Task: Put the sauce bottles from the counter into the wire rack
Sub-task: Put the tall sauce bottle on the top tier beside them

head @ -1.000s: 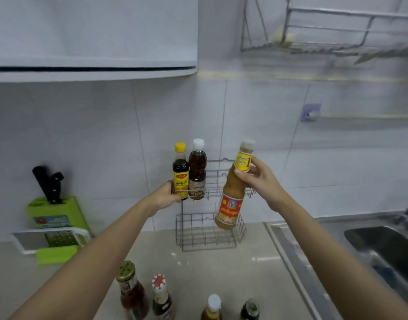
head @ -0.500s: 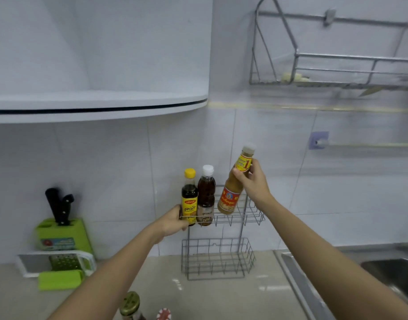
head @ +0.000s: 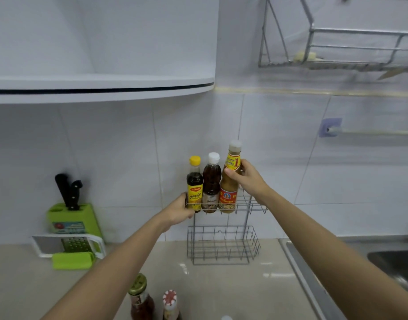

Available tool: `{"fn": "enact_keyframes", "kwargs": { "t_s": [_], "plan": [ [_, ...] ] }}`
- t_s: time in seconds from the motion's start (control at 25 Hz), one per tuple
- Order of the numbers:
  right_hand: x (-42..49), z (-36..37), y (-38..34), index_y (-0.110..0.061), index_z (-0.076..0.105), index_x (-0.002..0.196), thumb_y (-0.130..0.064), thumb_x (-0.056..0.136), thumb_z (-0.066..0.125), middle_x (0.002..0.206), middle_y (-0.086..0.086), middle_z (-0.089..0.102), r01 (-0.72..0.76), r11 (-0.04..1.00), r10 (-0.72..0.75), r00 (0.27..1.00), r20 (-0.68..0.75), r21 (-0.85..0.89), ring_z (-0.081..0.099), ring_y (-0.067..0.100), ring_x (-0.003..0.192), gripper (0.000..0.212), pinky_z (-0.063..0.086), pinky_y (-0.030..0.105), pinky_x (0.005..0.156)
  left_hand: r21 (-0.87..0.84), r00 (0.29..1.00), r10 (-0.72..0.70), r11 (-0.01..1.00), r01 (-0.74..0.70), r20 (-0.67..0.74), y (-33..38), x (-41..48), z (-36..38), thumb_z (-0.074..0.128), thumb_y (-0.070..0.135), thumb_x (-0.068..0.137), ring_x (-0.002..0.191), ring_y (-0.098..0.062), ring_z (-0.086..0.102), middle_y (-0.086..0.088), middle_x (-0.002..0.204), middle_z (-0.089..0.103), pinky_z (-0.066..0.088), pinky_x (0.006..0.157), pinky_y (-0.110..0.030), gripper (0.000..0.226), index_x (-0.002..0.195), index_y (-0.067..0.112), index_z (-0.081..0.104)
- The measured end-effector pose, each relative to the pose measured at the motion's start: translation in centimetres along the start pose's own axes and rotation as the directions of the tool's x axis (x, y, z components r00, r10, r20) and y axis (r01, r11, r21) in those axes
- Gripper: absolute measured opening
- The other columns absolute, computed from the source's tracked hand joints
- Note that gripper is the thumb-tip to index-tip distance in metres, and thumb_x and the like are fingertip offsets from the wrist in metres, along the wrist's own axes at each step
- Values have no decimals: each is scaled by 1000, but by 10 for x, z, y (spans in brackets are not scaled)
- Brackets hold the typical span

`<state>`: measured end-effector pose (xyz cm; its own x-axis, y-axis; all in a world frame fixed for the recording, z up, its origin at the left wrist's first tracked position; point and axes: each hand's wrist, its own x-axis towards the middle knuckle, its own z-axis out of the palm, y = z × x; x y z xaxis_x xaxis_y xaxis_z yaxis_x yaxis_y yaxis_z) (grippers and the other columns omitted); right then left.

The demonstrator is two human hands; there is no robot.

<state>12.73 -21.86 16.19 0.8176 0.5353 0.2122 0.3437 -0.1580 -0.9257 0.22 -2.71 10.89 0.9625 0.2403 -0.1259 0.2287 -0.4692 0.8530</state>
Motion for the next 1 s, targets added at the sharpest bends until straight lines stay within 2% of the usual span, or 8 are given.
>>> {"fn": "enact_keyframes", "kwargs": {
  "t_s": [0.4,0.52,0.56,0.64,0.72,0.76,0.84,1.0],
  "plan": [
    [1,-5,5,-15,53,130,-50,86,60,129,4,62,-92,995,89,992,85,27,59,19,118,56,46,36,101,-7,1000,21,1000,-21,-11,5,-1,6,54,0,86,92,-16,53,-5,103,57,47,73,-20,39,121,15,45],
    [-5,-6,4,-16,50,132,-62,77,61,134,-2,57,-133,990,138,981,136,-45,56,18,120,72,43,37,103,66,1000,-25,998,26,-6,4,-4,0,57,4,87,105,-21,55,-9,113,58,49,88,-31,34,118,14,46],
    [-9,-6,3,-16,47,133,-63,77,61,131,-5,54,-121,990,126,990,65,-74,55,16,118,75,44,36,101,105,998,-54,993,55,-20,2,-6,-3,59,7,87,117,-26,52,-14,127,54,46,96,-35,46,129,8,41],
    [-25,-4,8,-13,48,130,-58,83,60,116,-5,53,-42,981,-5,970,-244,-187,56,11,103,67,47,32,91,170,994,-90,981,98,-54,-5,-16,-13,60,14,89,137,-30,39,-17,150,37,38,107,-37,69,147,4,24],
    [-50,4,13,-16,57,103,-49,89,55,88,-6,55,75,933,-243,854,-460,-353,53,4,74,36,45,29,67,201,993,-82,975,98,-84,-17,-30,-25,59,16,90,143,-29,32,-15,156,29,34,114,-38,72,150,5,21],
    [-64,13,12,-18,56,91,-43,92,53,75,-7,53,123,905,-310,847,-433,-408,49,2,65,25,39,28,60,217,993,-69,972,90,-101,-24,-39,-30,58,15,91,142,-28,34,-15,154,32,34,114,-37,67,148,6,26],
    [-89,39,7,-18,55,81,-33,93,54,63,-11,51,223,849,-351,916,-196,-479,48,2,56,19,33,25,52,226,988,-43,971,77,-150,-39,-56,-36,57,13,91,133,-28,44,-16,145,45,39,108,-34,53,140,5,40],
    [-130,114,-14,-18,60,91,-40,92,55,74,-7,58,344,734,-196,933,303,-585,56,12,68,22,43,25,58,268,961,-32,957,108,-273,-89,-100,-36,51,-1,89,116,-29,58,-17,124,63,47,99,-33,31,118,2,60]
  ]
}}
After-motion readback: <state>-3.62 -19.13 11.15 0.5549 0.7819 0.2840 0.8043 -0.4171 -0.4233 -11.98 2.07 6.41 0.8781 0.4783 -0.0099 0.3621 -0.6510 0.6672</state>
